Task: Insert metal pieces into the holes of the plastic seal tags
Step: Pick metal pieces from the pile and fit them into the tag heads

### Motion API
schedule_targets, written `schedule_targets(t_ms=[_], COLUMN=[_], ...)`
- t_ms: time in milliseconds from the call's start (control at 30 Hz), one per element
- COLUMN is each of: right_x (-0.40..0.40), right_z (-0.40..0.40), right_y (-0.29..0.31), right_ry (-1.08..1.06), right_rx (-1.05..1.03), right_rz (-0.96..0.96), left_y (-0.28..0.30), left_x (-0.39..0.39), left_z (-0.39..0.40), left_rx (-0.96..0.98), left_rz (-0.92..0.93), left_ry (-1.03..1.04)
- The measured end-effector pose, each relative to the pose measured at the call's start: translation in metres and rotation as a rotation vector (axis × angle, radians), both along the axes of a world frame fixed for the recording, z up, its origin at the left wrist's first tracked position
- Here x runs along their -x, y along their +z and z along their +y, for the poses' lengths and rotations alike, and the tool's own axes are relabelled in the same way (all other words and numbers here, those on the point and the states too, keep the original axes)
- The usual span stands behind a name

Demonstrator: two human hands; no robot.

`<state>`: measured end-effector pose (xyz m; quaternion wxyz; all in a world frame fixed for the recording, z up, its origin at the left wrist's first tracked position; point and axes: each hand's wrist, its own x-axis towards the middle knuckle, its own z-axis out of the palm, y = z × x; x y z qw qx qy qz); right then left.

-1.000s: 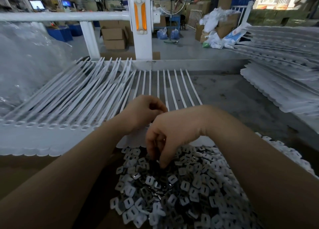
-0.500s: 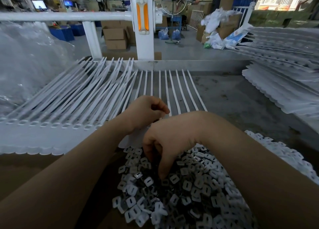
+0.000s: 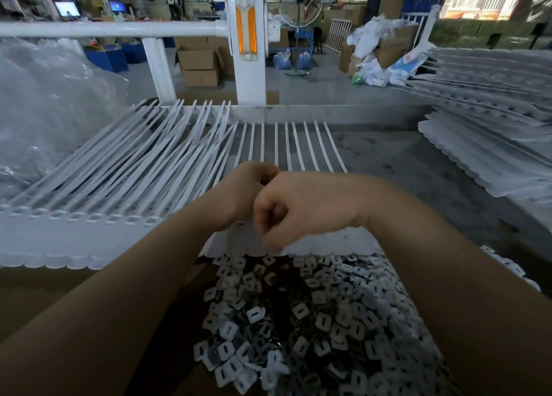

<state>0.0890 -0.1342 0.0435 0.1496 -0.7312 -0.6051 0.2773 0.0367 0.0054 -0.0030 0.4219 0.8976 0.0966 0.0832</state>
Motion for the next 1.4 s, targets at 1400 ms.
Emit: schedule_targets(t_ms=[1400], right_x=[-0.095], right_z=[-0.019], right_y=[-0.056], right_ry=[-1.331], right_rx=[-0.647], right_rz=[0.741], left_y=[0.013], left_x=[-0.021], left_z=[-0.037], left_rx=[0.479], left_rz=[0.136], left_ry=[-0.004])
